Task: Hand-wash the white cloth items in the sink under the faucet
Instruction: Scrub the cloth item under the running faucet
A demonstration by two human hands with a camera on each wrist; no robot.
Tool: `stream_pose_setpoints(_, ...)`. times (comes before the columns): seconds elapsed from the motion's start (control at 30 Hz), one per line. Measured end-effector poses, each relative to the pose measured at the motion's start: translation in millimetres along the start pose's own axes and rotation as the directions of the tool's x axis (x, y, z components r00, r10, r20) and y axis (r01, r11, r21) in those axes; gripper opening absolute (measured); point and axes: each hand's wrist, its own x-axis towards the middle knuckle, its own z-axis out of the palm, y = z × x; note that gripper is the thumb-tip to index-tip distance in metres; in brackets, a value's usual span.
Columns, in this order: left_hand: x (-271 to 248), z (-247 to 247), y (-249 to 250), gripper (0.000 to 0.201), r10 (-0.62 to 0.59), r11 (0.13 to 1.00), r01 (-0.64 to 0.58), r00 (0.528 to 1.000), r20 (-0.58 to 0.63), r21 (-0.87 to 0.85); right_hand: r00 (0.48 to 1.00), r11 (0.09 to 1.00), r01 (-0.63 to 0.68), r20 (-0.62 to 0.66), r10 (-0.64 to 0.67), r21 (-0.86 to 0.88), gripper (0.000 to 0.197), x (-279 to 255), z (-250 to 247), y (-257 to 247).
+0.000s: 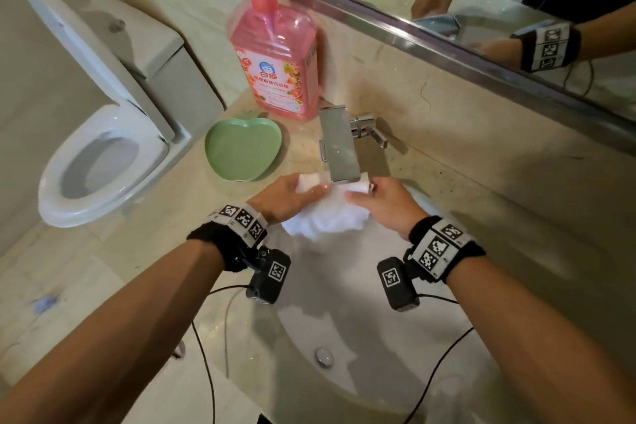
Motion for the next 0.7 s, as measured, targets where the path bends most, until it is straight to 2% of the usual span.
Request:
stream_pose_setpoints(0.1, -7, -7, -5, 0.056, -0.05, 0.952, 0.011, 0.992, 0.117, 0.306, 0.999, 0.999, 0.018, -0.045, -0.019, -0.039, 0.039, 5, 17, -7)
stream_pose_setpoints(0.2, -7, -8, -6, 0.042, -0.069, 0.911, 0.004, 0.987, 0.144, 0.411, 0.998, 0.98, 0.048, -0.025, -0.053, -0.193, 0.036, 5, 29, -11)
stream_pose_setpoints(0.27, -7, -8, -7, 0.039, -0.046, 0.938, 0.0, 0.991, 0.126, 0.347, 0.999, 0.964, 0.048, 0.028, -0.042, -0.262, 0.048, 2, 31, -11)
stream_pose_setpoints(0.33, -6, -6, -9, 0.036, -0.003, 0.982, -0.012, 0.997, 0.081, 0.189, 0.995, 0.976, 0.029, 0.103, -0.007, -0.214, 0.056, 0, 25, -8)
stream_pose_setpoints(0.43, 0, 3, -5, 0.039, 0.006, 1.0, -0.008, 0.998, 0.058, 0.022, 0.979, 0.998, -0.013, 0.2, 0.024, -0.054, 0.024, -6, 4, -3)
stream_pose_setpoints(0.5, 8, 12, 0, 0.036, 0.0, 1.0, 0.0, 0.996, 0.086, 0.005, 0.974, 0.998, -0.067, 0.217, 0.066, -0.003, 0.025, -10, -8, 0)
stream_pose_setpoints(0.53, 12, 16, 4, 0.036, -0.018, 0.999, 0.021, 0.995, 0.1, -0.027, 0.974, 0.996, -0.083, 0.209, 0.09, -0.043, 0.034, -11, -14, 3)
stream_pose_setpoints(0.6, 23, 23, 11, 0.044, -0.078, 0.986, 0.093, 0.99, 0.114, -0.141, 0.976, 0.964, -0.07, 0.18, 0.119, -0.257, 0.05, -10, -23, 9)
stream_pose_setpoints(0.63, 28, 25, 14, 0.044, -0.081, 0.981, 0.099, 0.991, 0.111, -0.168, 0.981, 0.927, -0.054, 0.156, 0.119, -0.37, 0.051, -9, -25, 12)
stream_pose_setpoints(0.7, 37, 30, 19, 0.038, -0.05, 0.995, 0.054, 0.998, 0.045, -0.089, 0.99, 0.89, -0.045, 0.097, 0.1, -0.455, 0.054, -8, -31, 19)
